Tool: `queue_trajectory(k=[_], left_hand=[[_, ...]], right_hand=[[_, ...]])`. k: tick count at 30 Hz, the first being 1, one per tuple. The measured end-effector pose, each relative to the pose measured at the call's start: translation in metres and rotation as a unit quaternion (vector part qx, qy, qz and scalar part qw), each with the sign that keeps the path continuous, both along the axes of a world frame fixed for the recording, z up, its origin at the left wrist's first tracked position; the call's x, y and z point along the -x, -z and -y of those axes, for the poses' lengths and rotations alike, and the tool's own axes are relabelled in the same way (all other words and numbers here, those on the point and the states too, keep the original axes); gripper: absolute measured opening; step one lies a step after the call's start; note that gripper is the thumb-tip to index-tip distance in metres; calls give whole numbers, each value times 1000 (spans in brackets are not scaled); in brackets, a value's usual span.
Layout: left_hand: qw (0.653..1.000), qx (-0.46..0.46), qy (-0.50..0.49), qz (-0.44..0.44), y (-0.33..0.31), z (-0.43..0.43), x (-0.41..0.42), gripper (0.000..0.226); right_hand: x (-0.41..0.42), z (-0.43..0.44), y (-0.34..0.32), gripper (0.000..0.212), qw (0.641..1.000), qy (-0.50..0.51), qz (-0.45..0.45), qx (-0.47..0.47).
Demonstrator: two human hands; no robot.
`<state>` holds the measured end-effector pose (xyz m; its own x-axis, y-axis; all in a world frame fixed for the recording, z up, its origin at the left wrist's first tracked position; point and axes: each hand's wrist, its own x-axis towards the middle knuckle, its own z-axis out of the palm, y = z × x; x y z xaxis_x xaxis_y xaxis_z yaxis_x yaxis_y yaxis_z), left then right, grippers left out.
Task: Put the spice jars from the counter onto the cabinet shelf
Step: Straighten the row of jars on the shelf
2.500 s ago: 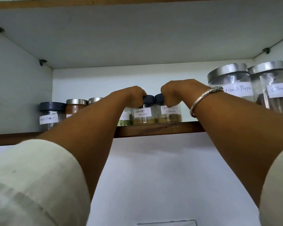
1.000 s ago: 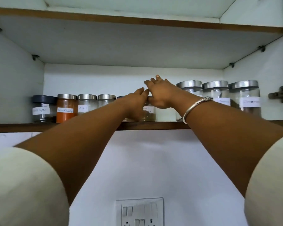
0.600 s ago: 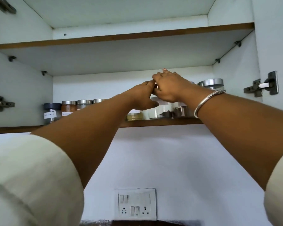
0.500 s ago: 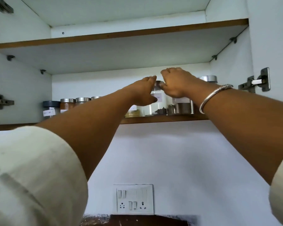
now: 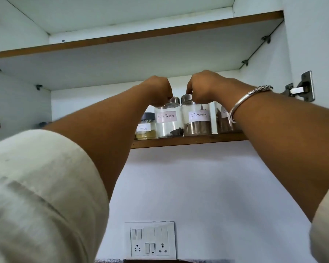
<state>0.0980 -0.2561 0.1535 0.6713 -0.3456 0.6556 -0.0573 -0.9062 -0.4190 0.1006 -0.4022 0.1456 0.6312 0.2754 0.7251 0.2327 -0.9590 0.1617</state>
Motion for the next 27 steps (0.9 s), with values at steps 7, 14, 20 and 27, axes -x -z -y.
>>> queue_trajectory(k=[7,14,20,27], left_hand=[[1000,2,-5,-10,-3,-8,-37,35],[1000,2,19,-5,2,-18,-84,31],[999,22,30,-20,3,-24,-120,16],[997,58,38,-36,8,-26,-146,28]], right_hand=[[-36,-8,-4,32,999,24,-37,6],[-73,-21,-5,34,995,61,-42,59],[-109,-25,-4,12,991,99,-43,84],[-136,-29,-2,21,983,144,-20,112]])
